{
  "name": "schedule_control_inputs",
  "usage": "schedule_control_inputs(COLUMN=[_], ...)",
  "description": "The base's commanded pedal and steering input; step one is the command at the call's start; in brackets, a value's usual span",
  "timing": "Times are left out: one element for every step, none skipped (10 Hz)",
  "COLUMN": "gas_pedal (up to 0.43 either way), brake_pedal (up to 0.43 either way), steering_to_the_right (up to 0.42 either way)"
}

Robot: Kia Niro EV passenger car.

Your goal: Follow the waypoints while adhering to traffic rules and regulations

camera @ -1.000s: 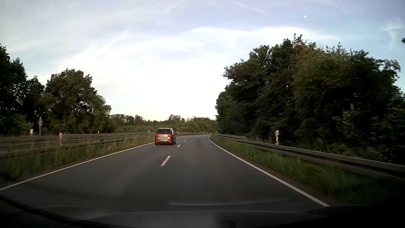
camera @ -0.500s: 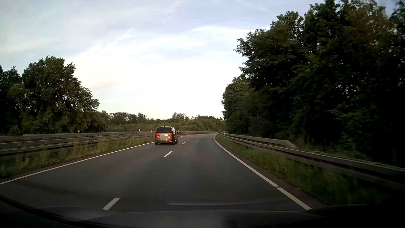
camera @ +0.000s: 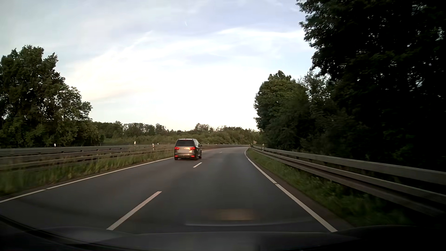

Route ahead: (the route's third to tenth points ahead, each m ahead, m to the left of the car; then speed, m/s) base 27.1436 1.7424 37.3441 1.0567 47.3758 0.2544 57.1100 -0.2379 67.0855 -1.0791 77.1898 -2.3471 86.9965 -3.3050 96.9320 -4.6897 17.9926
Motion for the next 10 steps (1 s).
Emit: schedule_control_inputs(gas_pedal=[0.0,0.0,0.0,0.0,0.0,0.0,0.0,0.0,0.0,0.0], brake_pedal=[0.0,0.0,0.0,0.0,0.0,0.0,0.0,0.0,0.0,0.0], steering_to_the_right=[-0.006,0.0,0.007,0.015,0.017,0.016,0.012,0.012,0.012,0.012])
